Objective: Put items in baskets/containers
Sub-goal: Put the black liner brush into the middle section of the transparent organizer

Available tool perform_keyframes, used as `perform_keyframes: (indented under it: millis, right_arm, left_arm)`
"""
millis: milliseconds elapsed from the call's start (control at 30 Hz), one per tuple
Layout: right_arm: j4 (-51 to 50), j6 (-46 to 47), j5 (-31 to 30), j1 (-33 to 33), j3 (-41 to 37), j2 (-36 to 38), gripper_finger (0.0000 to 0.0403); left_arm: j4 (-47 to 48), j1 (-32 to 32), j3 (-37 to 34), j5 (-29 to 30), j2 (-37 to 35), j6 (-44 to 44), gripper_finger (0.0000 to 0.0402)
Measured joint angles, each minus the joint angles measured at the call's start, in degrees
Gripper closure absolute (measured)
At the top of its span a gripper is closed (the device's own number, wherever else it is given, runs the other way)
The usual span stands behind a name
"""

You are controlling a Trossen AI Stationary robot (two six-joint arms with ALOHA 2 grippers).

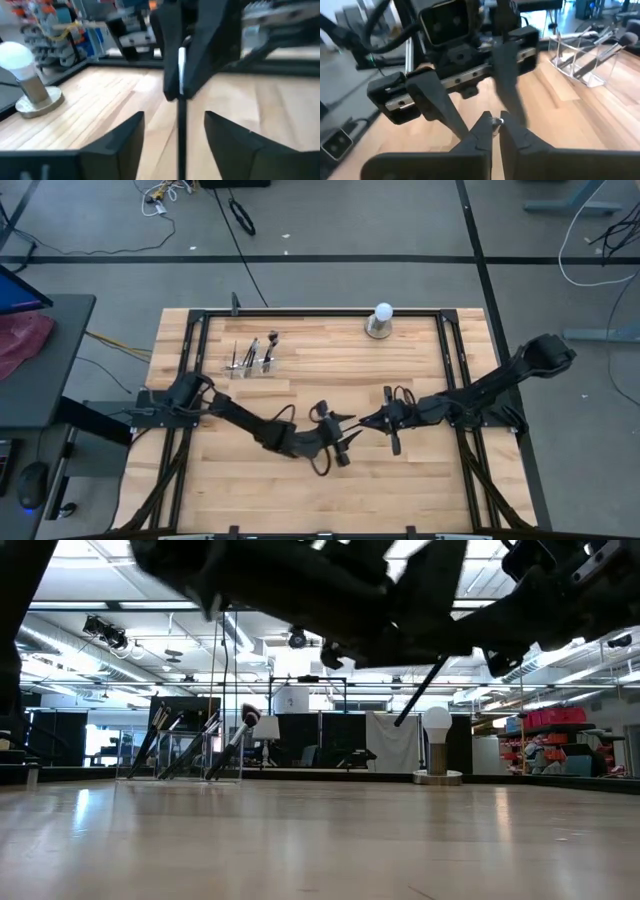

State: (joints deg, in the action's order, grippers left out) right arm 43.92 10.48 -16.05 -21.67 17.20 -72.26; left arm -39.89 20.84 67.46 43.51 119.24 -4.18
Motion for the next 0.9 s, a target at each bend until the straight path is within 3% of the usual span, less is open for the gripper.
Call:
perform_keyframes:
  millis: [133, 233, 533, 733, 900]
  right_arm:
    - [-5.3, -1.3, 0.0, 0.0, 2.8, 0.1, 0.0394]
    - [-7.1, -1.8, -0.3, 0.0, 3.6, 0.0, 0.0394]
    - [-9.0, -2.2, -0.9, 0.0, 3.7, 0.1, 0.0358]
    - [-18.2, -4.1, -1.7, -0.1, 3.7, 8.3, 0.0296]
    - [-28.6, -4.3, -1.5, -0.2, 3.7, 17.8, 0.0256]
  left_arm:
    - [15.3, -1.6, 6.2, -1.1, 0.0, -2.3, 0.0178]
    - [23.3, -2.0, 10.5, -1.1, 0.0, -3.0, 0.0204]
    - [35.7, -1.7, 15.2, -3.1, 0.0, -8.5, 0.038]
    - [45.2, -1.6, 15.0, -1.9, 0.1, -14.6, 0.0381]
    - [59.8, -2.0, 11.7, 4.6, -4.6, -23.3, 0.0381]
